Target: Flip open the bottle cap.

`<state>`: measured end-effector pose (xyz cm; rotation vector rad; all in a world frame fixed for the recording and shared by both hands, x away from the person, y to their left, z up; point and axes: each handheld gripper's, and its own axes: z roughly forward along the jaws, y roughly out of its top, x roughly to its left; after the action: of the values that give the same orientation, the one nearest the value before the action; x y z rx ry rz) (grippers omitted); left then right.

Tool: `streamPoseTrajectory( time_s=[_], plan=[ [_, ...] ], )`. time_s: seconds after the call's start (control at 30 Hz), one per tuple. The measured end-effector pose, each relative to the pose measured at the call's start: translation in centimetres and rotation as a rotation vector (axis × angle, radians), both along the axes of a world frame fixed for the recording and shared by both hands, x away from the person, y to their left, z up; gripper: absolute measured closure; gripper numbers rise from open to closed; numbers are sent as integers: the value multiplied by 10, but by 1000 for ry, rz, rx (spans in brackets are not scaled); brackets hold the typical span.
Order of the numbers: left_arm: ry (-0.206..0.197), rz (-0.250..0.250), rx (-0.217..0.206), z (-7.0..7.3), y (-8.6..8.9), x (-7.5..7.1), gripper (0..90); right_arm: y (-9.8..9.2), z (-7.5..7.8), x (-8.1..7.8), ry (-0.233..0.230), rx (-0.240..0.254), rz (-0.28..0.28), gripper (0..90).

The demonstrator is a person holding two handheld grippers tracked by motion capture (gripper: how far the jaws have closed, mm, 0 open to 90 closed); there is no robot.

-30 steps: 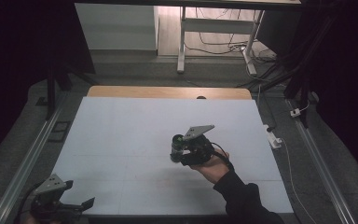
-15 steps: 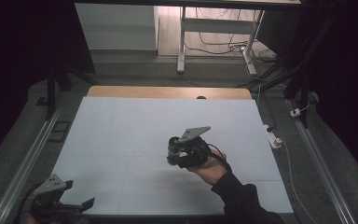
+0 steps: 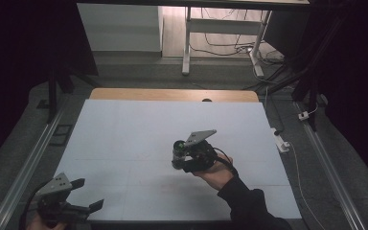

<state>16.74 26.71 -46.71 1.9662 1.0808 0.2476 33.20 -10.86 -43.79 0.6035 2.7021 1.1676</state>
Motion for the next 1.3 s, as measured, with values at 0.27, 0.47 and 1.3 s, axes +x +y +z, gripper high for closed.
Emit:
streamPoseTrajectory(
  time_s=[0.27,0.47,1.3],
  plan=[
    [-88,-66,-20,8,-15,9,0,1,0,0,1,-7,8,531],
    [-75,-105,-34,12,-32,23,0,4,-1,-1,0,-15,19,530],
    [-106,-225,-50,32,-96,76,0,8,-1,-2,0,-21,31,531]
  ],
)
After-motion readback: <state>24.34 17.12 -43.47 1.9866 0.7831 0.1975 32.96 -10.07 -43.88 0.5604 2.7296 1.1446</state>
